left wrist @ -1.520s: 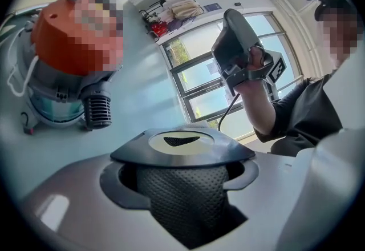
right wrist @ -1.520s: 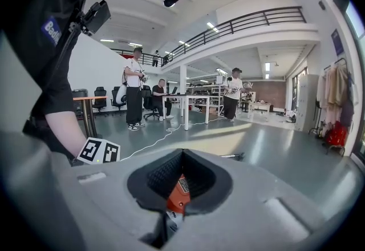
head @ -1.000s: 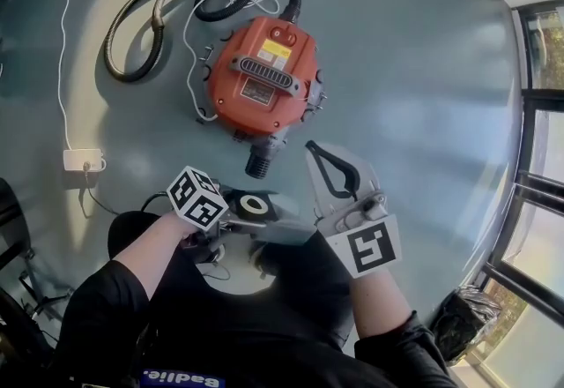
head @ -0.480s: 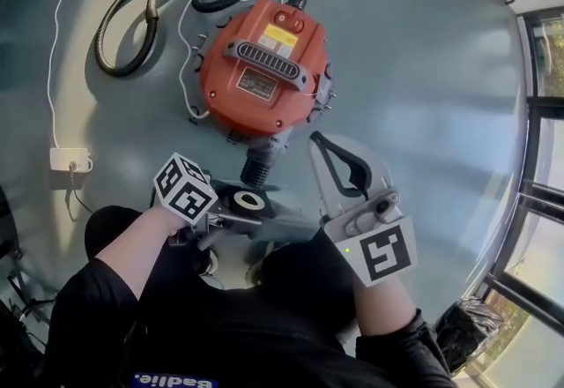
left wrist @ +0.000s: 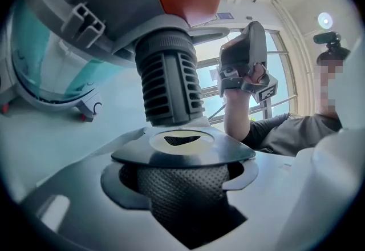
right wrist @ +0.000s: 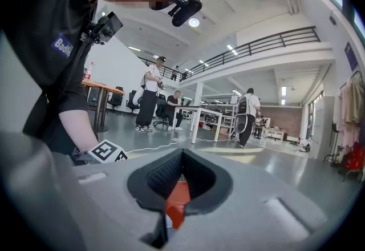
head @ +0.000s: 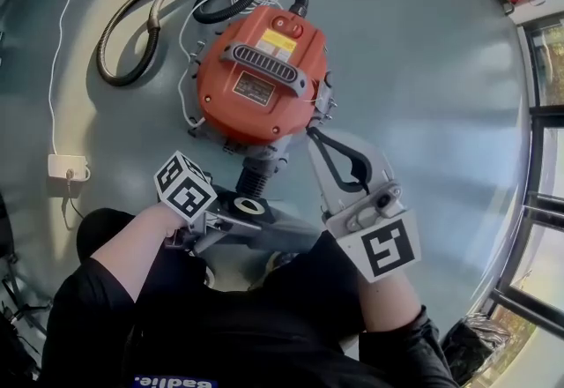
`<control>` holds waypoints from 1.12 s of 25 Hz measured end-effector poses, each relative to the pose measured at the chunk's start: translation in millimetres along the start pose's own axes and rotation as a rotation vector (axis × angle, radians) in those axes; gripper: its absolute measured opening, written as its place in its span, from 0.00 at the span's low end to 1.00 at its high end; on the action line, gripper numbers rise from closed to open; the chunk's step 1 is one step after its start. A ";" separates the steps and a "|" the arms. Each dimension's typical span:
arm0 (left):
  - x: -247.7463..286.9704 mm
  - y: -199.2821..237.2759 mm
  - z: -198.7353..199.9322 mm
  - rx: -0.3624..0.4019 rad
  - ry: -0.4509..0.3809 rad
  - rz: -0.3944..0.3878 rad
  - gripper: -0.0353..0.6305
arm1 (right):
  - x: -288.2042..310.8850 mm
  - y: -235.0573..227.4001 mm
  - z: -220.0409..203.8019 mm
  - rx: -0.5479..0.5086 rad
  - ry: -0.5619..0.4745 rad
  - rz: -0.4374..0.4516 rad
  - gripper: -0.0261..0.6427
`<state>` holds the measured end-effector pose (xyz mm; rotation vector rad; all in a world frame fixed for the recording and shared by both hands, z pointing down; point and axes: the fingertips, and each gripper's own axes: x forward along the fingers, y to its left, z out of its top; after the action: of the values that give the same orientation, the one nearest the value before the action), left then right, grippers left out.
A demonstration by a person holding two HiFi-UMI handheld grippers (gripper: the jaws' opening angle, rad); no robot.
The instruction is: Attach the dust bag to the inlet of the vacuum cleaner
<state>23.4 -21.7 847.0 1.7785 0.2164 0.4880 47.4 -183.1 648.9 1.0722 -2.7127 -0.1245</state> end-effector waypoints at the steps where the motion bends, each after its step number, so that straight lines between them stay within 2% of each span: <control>1: -0.6 0.0 2.6 -0.002 -0.006 -0.006 0.57 | 0.9 -0.5 -1.1 -0.006 -0.005 0.006 0.03; 8: -4.8 -1.0 3.3 0.006 -0.004 -0.015 0.57 | 9.3 -7.3 -14.1 -0.027 -0.018 0.029 0.03; 10: -6.9 -1.1 2.8 0.003 -0.007 -0.022 0.57 | 12.8 -8.1 -21.0 -0.032 -0.008 0.033 0.13; 14: -7.9 -2.6 7.6 0.015 -0.014 -0.027 0.57 | 21.0 -15.6 -33.4 -0.065 0.020 0.042 0.15; 16: -7.4 -3.8 8.1 -0.001 -0.013 -0.037 0.57 | 28.6 -20.0 -40.6 -0.095 0.046 0.059 0.20; 20: -7.0 -4.3 12.2 -0.042 -0.017 -0.046 0.57 | 46.9 -32.0 -55.5 -0.142 0.108 0.067 0.24; 24: -7.2 -6.5 15.7 -0.067 -0.019 -0.053 0.57 | 65.3 -42.4 -68.3 -0.169 0.147 0.074 0.26; 28: -7.5 -5.8 16.4 -0.082 -0.020 -0.058 0.57 | 76.5 -42.2 -74.4 -0.198 0.163 0.130 0.26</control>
<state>24.5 -37.5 836.7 1.6920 0.2300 0.4315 38.7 -266.0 727.7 0.8112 -2.5521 -0.2654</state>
